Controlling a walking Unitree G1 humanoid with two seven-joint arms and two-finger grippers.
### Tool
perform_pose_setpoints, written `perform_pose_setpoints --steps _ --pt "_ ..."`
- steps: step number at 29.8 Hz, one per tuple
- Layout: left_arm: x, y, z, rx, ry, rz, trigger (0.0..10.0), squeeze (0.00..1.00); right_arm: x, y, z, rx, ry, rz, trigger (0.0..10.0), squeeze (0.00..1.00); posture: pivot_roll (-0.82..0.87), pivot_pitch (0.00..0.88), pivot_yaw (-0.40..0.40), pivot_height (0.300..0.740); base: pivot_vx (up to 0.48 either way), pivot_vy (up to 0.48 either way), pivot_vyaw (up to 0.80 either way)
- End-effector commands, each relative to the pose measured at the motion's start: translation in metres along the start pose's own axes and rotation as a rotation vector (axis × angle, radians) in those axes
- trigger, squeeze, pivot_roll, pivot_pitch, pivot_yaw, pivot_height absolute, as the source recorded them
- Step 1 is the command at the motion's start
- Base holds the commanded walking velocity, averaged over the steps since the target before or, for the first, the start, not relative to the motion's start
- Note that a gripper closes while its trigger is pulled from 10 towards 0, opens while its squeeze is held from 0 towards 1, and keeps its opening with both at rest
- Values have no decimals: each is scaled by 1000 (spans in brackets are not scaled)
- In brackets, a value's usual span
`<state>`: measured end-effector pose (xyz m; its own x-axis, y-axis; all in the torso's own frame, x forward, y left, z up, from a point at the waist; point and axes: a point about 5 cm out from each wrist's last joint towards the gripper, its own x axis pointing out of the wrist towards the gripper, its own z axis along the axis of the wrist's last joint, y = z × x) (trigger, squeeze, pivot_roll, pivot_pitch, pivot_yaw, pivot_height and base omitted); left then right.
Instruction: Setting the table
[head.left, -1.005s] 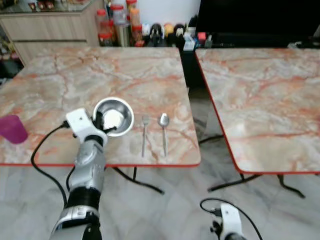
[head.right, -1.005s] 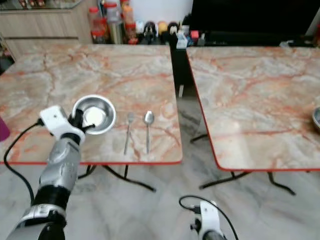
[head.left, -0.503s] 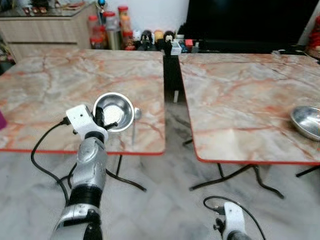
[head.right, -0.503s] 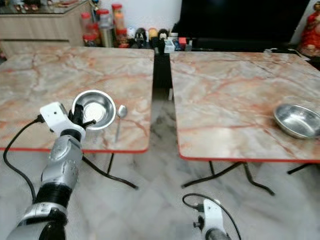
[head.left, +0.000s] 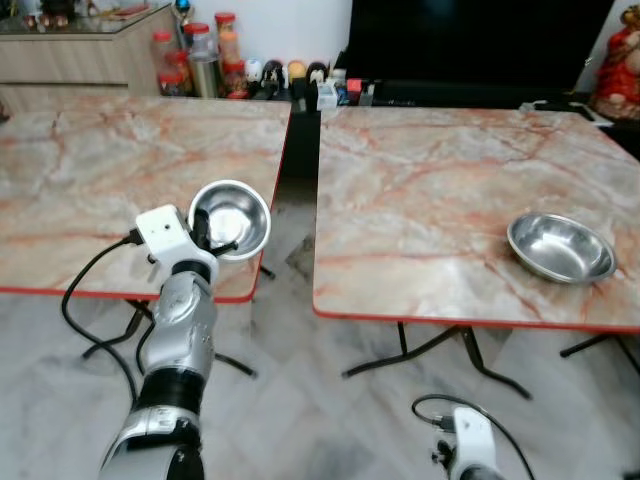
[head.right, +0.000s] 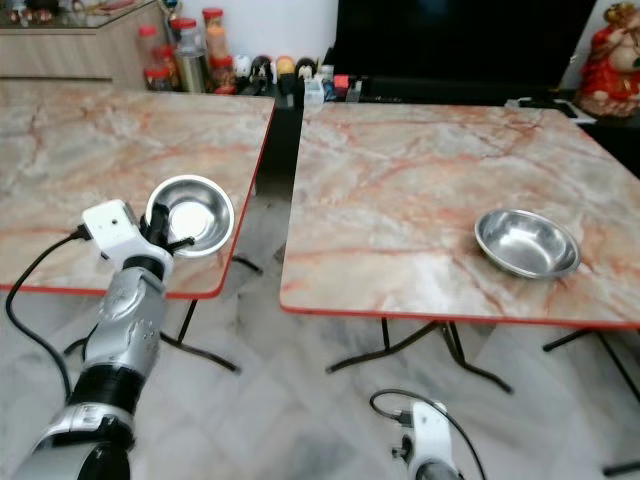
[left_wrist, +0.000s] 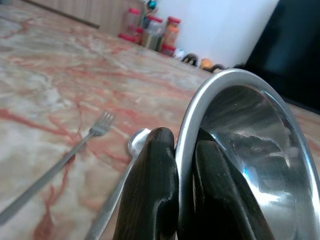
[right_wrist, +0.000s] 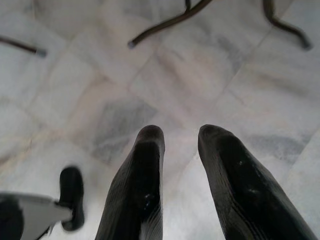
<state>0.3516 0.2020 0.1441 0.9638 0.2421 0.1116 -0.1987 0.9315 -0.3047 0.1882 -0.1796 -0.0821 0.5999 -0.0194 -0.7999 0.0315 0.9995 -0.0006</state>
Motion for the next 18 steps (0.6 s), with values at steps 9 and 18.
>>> perform_pose_setpoints --steps 9,18 --pt "1 -18 6 -2 -35 -59 10000 0 0 -9 1 39 8 -20 10000 0 21 0 -23 740 286 -379 -45" --pt "1 -19 6 -1 -36 -61 10000 0 0 -8 3 31 -6 -15 10000 0 22 0 -21 740 286 -379 -465"
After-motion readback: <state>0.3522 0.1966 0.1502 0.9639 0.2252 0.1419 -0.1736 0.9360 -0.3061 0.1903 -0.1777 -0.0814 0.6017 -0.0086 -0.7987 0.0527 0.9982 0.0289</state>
